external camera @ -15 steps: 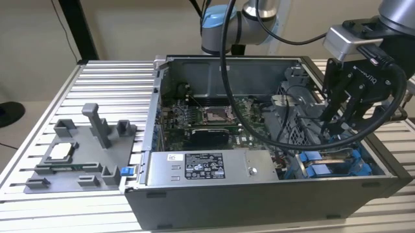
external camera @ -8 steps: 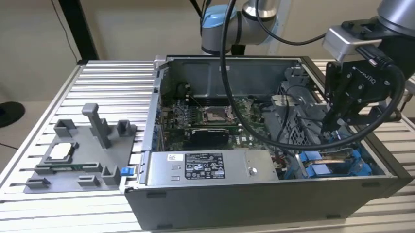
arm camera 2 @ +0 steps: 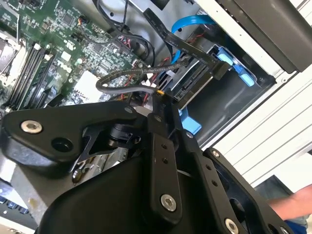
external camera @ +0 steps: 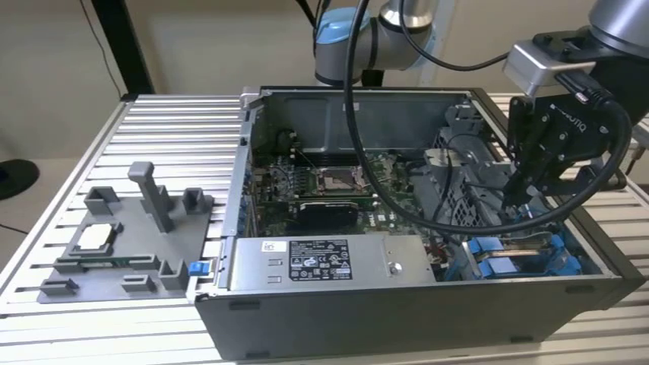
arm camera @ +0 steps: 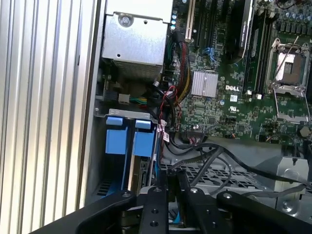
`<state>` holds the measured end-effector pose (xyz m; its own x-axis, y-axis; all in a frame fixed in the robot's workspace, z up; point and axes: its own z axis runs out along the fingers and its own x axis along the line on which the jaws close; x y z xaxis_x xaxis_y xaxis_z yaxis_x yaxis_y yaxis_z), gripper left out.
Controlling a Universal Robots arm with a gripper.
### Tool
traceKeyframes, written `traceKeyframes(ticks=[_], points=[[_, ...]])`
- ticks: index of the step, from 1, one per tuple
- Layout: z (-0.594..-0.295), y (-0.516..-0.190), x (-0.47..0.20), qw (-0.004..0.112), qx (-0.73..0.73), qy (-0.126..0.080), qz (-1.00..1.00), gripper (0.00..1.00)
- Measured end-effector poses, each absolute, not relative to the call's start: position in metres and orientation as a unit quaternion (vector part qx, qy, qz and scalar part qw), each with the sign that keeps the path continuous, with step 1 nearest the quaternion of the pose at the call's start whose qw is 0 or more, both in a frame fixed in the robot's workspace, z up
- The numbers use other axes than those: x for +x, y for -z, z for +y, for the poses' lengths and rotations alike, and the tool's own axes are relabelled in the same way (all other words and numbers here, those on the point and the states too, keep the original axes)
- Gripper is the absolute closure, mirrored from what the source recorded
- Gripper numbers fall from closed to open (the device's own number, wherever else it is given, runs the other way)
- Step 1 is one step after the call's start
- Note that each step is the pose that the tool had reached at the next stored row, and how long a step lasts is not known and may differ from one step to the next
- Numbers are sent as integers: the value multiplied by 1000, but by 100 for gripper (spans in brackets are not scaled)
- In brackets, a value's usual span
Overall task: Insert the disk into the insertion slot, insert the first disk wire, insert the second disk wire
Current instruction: 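Insert the first disk wire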
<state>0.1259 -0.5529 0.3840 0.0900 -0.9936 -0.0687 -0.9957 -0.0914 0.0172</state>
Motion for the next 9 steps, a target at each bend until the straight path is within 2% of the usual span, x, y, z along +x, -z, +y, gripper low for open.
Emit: traceKeyframes(ticks=[9], points=[[-556, -383, 129, 11, -738, -26, 674, 100]])
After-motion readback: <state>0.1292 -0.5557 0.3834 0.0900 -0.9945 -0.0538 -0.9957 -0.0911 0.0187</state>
